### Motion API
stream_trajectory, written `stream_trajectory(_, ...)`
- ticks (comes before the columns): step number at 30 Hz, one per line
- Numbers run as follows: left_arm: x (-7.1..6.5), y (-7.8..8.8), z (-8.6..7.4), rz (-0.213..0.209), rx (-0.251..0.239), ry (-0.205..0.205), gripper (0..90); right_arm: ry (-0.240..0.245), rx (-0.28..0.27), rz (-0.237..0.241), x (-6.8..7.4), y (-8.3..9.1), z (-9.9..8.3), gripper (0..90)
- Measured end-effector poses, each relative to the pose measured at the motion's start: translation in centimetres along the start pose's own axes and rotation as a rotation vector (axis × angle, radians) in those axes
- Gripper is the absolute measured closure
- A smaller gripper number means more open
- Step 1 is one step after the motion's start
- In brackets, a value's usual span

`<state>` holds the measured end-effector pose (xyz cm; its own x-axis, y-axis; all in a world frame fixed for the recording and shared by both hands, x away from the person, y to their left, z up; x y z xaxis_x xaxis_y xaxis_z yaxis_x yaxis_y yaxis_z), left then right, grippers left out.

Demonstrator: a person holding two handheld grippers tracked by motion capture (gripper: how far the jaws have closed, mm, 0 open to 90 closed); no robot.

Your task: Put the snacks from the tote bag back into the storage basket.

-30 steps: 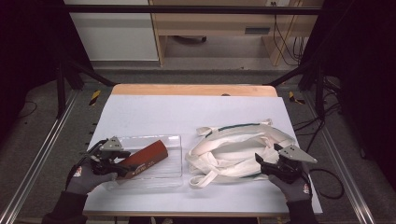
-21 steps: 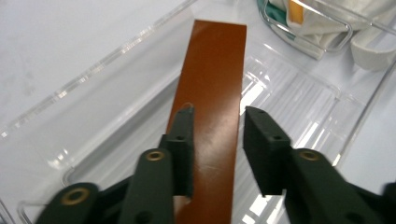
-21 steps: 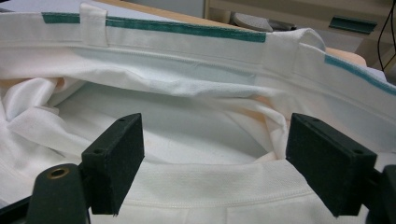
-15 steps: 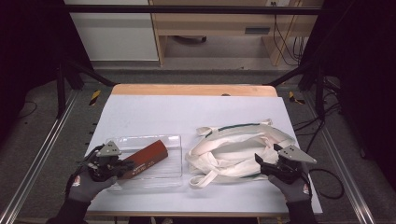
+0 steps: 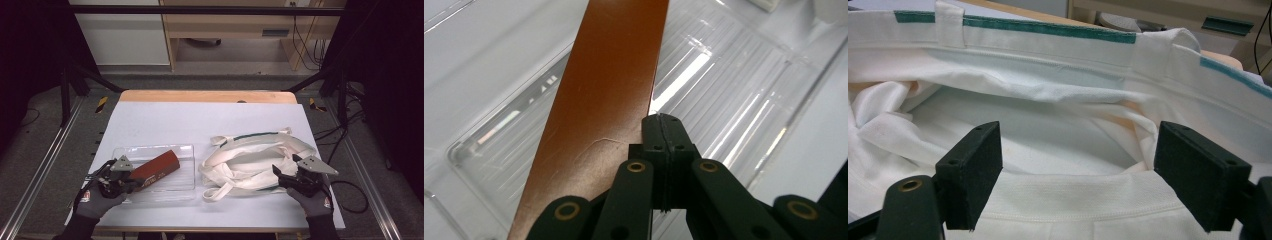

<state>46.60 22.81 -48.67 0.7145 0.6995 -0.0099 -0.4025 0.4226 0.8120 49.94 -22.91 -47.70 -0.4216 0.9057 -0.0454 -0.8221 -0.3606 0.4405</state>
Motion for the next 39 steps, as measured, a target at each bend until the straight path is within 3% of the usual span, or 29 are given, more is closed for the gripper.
stream_trajectory(7, 1.0, 0.2, 0.0, 0.037, -0.01, 0.048, 88.3, 0.001, 0.002, 0.001, 0.0, 0.0, 0.0, 20.0)
stream_trajectory(15, 2.1, -0.1, 0.3, 0.075, -0.033, 0.141, 88.4, 0.006, 0.004, 0.001, 0.1, -0.1, -0.1, 20.1)
stream_trajectory(19, 2.1, -0.3, 0.6, 0.075, -0.042, 0.155, 88.7, 0.006, 0.005, 0.002, 0.1, -0.2, -0.1, 20.1)
stream_trajectory(29, 3.1, -0.6, 1.0, 0.15, -0.046, 0.195, 89.5, 0.007, 0.005, 0.002, 0.1, -0.1, -0.1, 20.3)
stream_trajectory(39, 4.0, -0.5, 1.2, 0.169, -0.075, 0.24, 88.6, 0.01, 0.004, 0.002, 0.1, -0.2, -0.1, 20.4)
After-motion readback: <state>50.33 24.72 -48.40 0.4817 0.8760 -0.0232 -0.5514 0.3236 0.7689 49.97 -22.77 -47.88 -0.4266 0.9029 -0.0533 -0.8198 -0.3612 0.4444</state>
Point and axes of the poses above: each handheld gripper's, and its own axes: y roughly backward along the jaws, z roughly out of its top, x roughly to its left, the point moved 9 cm from there along -y, roughly forward along the jaws, and after that the axes turned 1 degree about x, right-handed, at the moved point
